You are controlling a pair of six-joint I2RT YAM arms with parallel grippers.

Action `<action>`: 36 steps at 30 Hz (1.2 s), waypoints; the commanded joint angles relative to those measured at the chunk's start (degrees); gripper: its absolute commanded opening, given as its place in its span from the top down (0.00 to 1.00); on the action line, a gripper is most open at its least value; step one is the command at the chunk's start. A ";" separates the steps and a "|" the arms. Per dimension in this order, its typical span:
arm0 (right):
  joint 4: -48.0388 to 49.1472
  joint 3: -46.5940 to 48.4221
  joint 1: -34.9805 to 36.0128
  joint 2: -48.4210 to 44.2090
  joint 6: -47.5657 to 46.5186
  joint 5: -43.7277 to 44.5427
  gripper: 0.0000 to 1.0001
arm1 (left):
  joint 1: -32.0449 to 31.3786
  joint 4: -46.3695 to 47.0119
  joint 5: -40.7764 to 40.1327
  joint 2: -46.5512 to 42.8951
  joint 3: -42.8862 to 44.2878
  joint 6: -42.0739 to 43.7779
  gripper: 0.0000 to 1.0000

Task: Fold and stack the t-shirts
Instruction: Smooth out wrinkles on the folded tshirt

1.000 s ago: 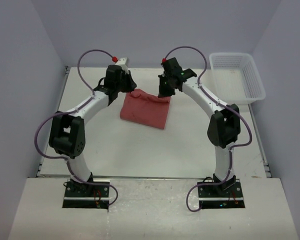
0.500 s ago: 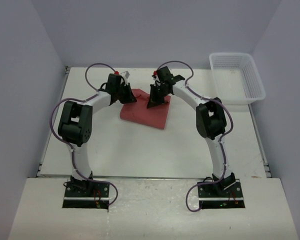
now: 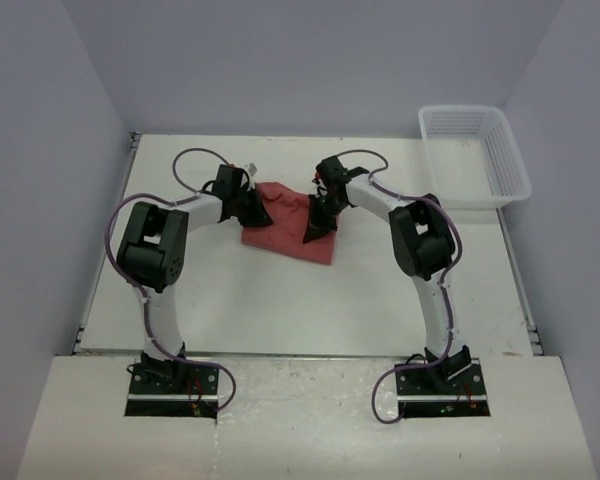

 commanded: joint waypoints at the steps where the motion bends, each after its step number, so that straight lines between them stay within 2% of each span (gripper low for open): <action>1: 0.24 -4.83 0.38 -4.76 1.28 1.92 1.00 | -0.29 -2.55 -1.87 0.21 -3.60 -1.58 1.00; 8: 4.72 -14.31 2.31 -7.83 2.95 2.62 1.00 | -1.43 -3.35 -3.99 -4.36 -10.98 -2.46 1.00; 12: 7.45 -21.01 3.37 -11.25 3.83 3.50 1.00 | -3.36 -3.44 -5.39 -9.19 -18.61 -3.78 1.00; 17: 11.49 -29.80 5.29 -14.86 4.97 3.85 1.00 | -7.58 -1.95 -6.19 -18.06 -28.63 -7.38 1.00; 24: 15.10 -39.21 10.65 -21.28 6.12 7.19 1.00 | -13.20 -2.38 -9.60 -28.25 -34.98 -9.93 1.00; 29: 13.35 -39.92 14.61 -25.58 3.93 12.89 1.00 | -15.05 -7.37 -13.65 -34.94 -33.85 -9.15 1.00; 36: 8.08 -36.67 16.99 -32.17 2.34 18.35 1.00 | -16.99 -13.89 -18.14 -44.61 -25.94 -8.71 1.00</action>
